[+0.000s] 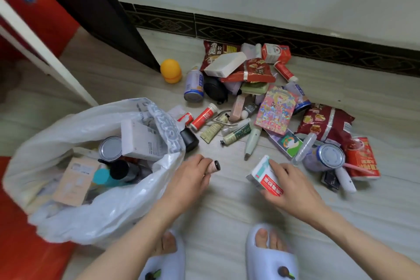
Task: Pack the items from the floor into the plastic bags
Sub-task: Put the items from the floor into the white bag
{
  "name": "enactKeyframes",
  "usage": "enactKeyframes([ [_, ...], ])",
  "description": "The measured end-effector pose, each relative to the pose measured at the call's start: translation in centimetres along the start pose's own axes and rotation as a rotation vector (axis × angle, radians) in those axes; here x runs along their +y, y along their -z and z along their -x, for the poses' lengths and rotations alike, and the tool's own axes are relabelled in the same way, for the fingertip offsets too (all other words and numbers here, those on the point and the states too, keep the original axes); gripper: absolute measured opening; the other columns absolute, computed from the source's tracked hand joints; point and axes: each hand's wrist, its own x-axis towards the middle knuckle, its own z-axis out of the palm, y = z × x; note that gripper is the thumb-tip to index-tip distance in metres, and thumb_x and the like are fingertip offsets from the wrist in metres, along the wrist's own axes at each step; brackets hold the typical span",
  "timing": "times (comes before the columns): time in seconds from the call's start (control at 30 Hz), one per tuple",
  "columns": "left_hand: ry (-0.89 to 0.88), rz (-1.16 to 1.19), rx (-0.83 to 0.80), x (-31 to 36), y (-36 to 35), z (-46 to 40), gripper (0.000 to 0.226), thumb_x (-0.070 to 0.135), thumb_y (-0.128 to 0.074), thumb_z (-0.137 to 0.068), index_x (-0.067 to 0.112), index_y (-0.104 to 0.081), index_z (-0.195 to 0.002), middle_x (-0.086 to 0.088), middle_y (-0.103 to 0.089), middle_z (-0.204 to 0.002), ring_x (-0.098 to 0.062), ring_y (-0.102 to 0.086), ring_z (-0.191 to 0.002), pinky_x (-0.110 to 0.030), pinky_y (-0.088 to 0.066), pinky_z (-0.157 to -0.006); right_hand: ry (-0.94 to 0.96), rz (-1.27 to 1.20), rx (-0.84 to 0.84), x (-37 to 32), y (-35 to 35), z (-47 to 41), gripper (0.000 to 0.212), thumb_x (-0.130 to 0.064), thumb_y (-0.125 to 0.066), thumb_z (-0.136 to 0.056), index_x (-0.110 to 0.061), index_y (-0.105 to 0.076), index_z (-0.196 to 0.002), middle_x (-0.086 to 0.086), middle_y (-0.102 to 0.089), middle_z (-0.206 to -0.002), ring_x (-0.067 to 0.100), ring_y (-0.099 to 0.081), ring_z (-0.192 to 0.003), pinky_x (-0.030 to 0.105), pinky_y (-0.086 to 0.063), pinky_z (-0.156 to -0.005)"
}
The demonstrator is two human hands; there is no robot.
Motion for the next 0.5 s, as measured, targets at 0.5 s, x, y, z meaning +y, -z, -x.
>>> enactKeyframes([
  [0.5, 0.936, 0.091, 0.304, -14.6, 12.5, 13.5, 0.033, 0.025, -0.057, -0.088, 0.013, -0.057, -0.119, -0.013, -0.061, -0.117, -0.03, -0.054, -0.108, -0.038, -0.043, -0.088, 0.002, -0.73, -0.123, -27.0, 4.4, -7.3, 0.059, -0.069, -0.051, -0.065, -0.016, -0.064, -0.086, 0.002, -0.071, -0.081, 0.024, -0.066, -0.08, 0.041, -0.053, -0.08],
])
